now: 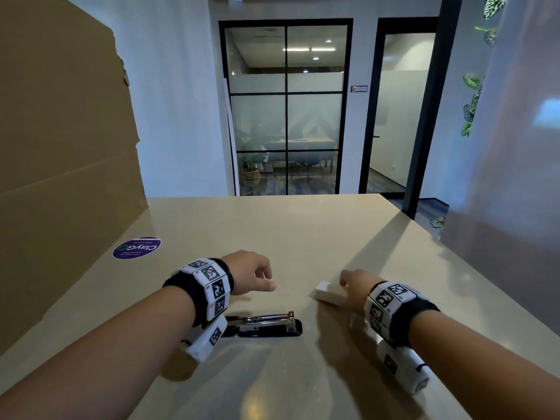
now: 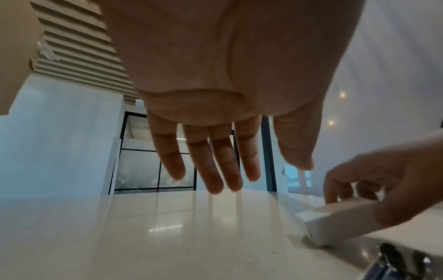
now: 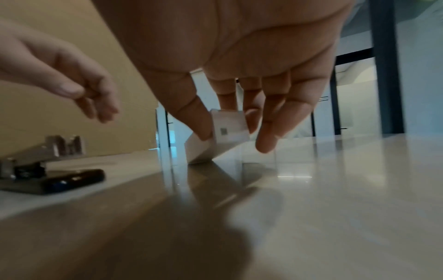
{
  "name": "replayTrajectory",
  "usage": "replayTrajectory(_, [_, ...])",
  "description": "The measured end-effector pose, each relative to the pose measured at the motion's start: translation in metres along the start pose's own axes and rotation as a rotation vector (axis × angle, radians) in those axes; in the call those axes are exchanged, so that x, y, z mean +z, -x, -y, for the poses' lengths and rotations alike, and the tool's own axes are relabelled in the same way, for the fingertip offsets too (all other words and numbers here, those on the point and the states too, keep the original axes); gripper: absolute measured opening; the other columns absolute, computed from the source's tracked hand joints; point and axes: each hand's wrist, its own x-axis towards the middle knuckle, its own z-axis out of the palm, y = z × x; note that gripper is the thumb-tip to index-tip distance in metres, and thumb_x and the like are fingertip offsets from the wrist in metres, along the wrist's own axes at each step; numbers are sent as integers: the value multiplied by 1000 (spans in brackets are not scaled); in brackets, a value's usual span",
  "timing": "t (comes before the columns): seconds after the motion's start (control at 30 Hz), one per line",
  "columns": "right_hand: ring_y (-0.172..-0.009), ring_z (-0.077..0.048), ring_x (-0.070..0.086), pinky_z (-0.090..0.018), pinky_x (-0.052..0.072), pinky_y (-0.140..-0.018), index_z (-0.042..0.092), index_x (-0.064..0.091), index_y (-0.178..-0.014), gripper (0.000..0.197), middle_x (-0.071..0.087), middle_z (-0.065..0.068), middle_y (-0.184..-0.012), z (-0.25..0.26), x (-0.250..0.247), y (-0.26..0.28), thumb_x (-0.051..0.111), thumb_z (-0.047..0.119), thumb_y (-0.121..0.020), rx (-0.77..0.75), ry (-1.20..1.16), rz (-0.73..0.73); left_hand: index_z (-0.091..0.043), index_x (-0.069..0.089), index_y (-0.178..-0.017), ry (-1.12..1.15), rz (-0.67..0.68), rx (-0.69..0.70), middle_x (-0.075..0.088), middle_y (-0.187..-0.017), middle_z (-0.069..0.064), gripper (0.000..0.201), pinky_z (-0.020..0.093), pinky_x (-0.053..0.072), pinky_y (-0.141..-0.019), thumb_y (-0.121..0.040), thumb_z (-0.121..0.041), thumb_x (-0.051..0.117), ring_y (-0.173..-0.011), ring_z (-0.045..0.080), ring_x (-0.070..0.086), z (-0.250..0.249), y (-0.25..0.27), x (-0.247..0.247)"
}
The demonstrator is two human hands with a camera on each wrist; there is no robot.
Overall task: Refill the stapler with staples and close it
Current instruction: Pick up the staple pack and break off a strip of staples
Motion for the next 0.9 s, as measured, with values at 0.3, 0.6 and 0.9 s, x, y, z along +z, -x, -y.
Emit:
replayTrajectory(0.3, [-107,-25,59,-33,49,-91,16,57,-119,36,55,-7,-122,53,-6,-15,53,29,-85,-189,-230,-138,-22,58,-123,36,52,13,64,-121,-2,47,34,49,-95,-82,-43,67,-110,17,61,-5,-13,-1])
replayTrajectory(0.6, [-81,-21,52,-29,40,-70,12,57,-102,29,62,-10,-97,78,-7,-21,66,29,-82,-335,-323,-178,-9,62,-110,45,48,40,68,-110,7,45,35,48,-81,-76,-36,74,-89,20,59,-22,-29,11])
replayTrajectory(0.9, [-80,-19,54,-28,42,-70,19,60,-103,24,57,1,-87,73,-11,-22,65,29,-82,-408,-237,-129,-12,65,-102,115,11,23,69,-100,4,34,37,51,-81,-75,-29,76,-95,24,66,-8,-33,14])
